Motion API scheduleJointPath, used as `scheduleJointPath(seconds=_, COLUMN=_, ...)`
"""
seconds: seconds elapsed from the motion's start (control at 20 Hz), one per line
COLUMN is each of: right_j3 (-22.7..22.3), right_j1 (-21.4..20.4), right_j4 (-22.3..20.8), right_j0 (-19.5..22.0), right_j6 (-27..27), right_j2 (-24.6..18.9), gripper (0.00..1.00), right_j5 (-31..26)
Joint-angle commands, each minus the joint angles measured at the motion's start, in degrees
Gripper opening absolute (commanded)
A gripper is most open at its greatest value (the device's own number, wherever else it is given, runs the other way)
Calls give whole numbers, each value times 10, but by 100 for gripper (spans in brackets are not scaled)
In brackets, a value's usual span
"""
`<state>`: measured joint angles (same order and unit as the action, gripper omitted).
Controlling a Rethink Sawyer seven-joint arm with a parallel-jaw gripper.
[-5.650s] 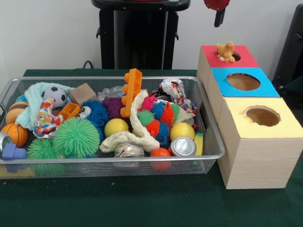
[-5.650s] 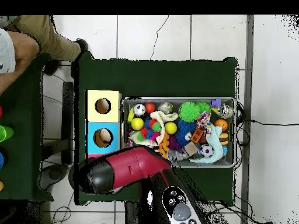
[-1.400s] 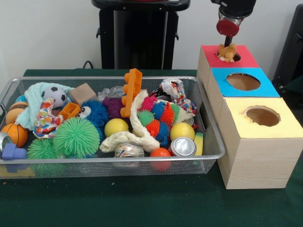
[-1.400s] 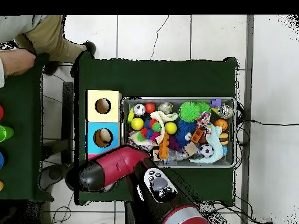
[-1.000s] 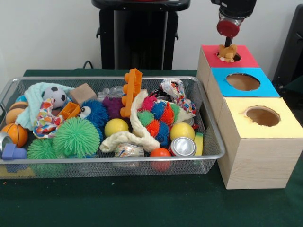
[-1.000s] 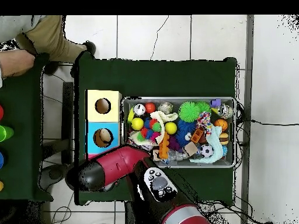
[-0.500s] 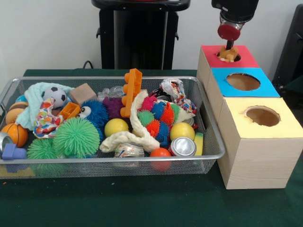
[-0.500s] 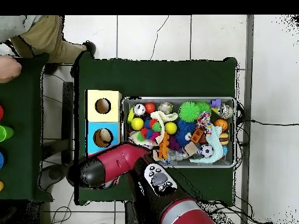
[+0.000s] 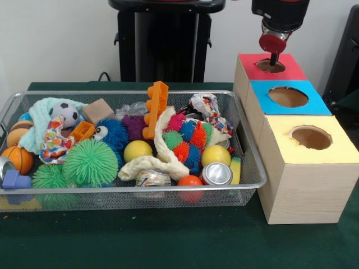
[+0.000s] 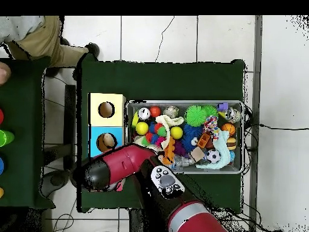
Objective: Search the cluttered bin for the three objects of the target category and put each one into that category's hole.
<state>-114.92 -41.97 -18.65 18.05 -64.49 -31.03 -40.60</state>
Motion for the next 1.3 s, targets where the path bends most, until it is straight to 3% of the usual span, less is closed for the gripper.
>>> scheduleJointPath(seconds=0.05, right_j3=48, right_j1=15, right_j4=-46, right_j0=21, right_j6=-6, right_j2=3, gripper=0, right_j5=15)
scheduleJointPath(seconds=0.4, right_j3=42, right_j1=6, right_j4=-40, right_j0=24, right_j6=-8, right_j2=-3, gripper=0, right_j5=10)
scheduleJointPath(seconds=0.75, right_j3=34, right_j1=-41, right_j4=7, right_j0=50, right_j6=14, right_j2=-34, gripper=0, right_j5=-53)
scheduleJointPath(seconds=1.3, right_j3=61, right_j1=-80, right_j4=32, right_j0=103, right_j6=65, right_j2=-71, gripper=0, right_j5=-165)
